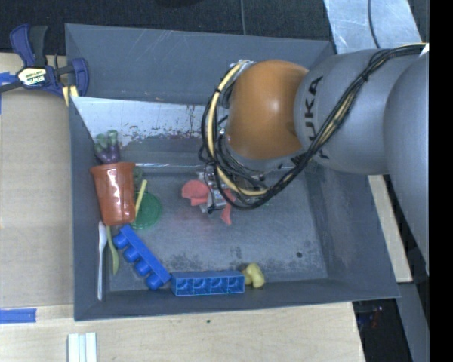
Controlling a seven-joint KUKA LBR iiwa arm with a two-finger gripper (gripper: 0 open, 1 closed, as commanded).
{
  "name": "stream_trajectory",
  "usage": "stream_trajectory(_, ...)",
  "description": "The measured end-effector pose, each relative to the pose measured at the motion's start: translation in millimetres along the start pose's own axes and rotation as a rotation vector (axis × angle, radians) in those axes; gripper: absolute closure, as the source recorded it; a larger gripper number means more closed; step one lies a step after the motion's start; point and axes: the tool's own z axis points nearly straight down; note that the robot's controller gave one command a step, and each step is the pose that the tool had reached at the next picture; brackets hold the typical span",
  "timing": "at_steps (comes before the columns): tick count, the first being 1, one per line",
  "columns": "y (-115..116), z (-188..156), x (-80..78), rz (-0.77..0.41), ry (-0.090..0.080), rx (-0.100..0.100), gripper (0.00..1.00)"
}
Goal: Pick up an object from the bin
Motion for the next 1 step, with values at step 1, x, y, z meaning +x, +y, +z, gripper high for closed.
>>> stream_trajectory(1,-3.8,-67.5,9.0,0.005,0.003,0.0,1.0)
